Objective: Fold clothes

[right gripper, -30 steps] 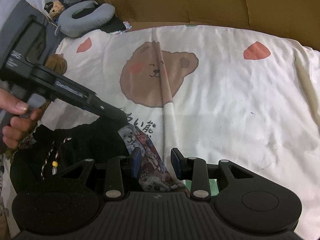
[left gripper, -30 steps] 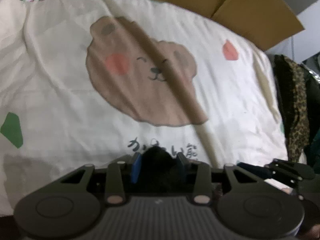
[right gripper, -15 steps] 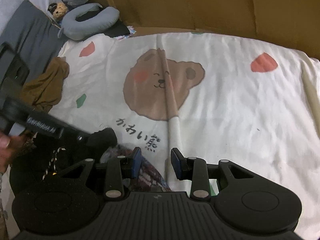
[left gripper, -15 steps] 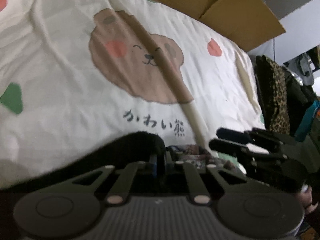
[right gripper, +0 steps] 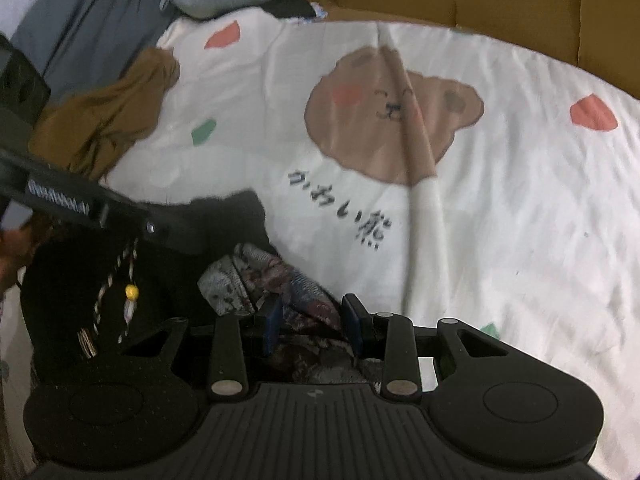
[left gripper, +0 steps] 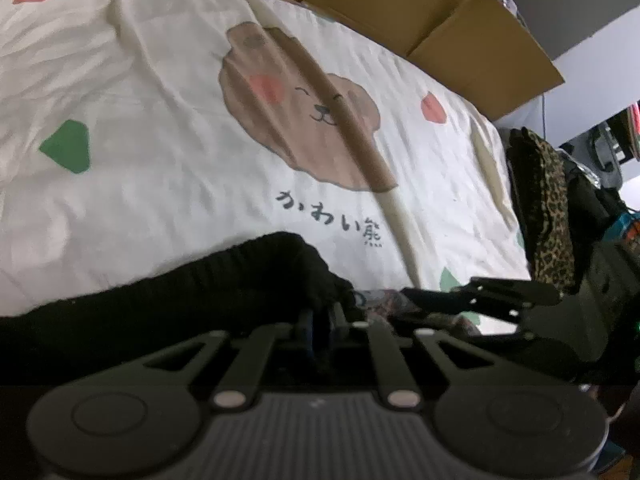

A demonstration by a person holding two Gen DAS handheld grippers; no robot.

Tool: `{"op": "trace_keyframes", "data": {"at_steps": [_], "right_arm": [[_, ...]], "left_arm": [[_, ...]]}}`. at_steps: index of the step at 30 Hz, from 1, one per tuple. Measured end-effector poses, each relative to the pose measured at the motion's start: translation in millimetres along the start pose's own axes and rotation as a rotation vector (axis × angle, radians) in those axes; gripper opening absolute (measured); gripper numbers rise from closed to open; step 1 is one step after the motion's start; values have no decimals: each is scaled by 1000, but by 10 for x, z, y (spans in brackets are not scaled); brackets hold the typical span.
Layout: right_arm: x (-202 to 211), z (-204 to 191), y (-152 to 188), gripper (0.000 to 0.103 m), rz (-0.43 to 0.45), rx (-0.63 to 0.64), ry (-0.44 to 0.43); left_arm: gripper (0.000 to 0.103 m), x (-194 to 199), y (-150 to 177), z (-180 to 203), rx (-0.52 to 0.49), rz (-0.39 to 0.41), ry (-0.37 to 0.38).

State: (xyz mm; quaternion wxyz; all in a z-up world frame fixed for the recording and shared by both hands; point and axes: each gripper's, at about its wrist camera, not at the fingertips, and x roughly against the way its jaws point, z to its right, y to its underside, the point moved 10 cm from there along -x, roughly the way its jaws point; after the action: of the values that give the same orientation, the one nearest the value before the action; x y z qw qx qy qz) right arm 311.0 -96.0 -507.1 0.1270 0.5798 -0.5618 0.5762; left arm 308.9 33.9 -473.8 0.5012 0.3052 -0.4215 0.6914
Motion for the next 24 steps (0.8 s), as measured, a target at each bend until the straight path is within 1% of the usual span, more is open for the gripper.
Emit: {"op": "trace_keyframes", "data": {"at_steps": [2,4,6,7,10,13,14,15,19,22,24], "right_arm": [[-30,-11,53,40,-11,2,4],[-35,-16,84,40,-12,-2,9],[-38,-32,119,40,-14,-4,15],[-38,-44,135,40,-15,-2,18],[-33,-88,187,40,-15,9,23],[-24,-123,226,40,-16,22,26],[-21,-133,234,40,-16,28,27],[-13,-138,236,40,-17,33,26],[29,-106,229,40,-26,21,2],[94,-81,193,40,-20,12,-11],[178,-55,130,40,-1,7,-22]], "left_arm": [[13,-18,-27,20,4,-3,8],[23,-47,-69,54,3,-5,15],[30,-101,-108,79,9,-12,27],[32,-142,-114,87,18,-22,33],[33,-291,-95,124,35,-62,46],[32,-416,-48,190,24,-88,57],[30,-431,-23,224,8,-92,68],[23,-429,3,233,-3,-93,72],[16,-417,104,267,-45,-97,90],[14,-327,92,270,-61,-53,111],[14,-208,53,308,-71,10,159]]}}
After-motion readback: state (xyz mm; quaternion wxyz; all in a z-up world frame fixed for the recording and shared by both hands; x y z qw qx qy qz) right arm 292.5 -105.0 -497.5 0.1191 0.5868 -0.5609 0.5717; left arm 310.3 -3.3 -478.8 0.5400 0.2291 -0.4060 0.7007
